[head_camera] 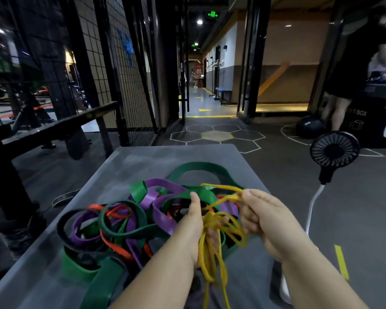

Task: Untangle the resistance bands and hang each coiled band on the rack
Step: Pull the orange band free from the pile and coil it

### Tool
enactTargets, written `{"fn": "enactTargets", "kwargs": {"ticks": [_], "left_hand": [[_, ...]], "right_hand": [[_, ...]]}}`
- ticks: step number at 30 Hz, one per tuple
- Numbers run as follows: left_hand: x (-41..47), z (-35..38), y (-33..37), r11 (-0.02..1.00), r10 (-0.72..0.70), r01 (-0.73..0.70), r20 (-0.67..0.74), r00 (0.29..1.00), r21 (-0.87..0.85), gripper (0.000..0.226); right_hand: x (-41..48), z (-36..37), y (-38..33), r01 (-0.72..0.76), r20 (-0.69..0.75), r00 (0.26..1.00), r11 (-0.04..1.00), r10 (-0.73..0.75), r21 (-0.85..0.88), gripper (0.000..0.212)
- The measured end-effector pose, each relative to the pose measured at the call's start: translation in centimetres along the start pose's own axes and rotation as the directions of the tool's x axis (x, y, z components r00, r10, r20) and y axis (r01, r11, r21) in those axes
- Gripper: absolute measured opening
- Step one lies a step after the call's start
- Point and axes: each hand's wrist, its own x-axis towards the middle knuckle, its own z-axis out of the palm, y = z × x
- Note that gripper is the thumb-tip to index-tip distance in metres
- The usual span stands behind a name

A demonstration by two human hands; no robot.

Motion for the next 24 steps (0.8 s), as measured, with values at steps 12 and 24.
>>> {"fn": "enactTargets", "kwargs": {"ticks": [12,24], "left_hand": [[0.7,3.0,3.5,0.666,0.396,-0.445,0.223,0.891,0.599,0.020],[0.4,0.5,-1.9,-0.105,0.364,-0.493,0.495,0.789,0.863,0.030]], "right_hand": [[2.1,-2.9,0.6,-0.245,-0.214,0.942,0.965,0.260,0.092,0.032],[4.0,-1.4,4.0,-0.358,-0.172,0.934,0.806,0.313,-0.472,0.061]]}}
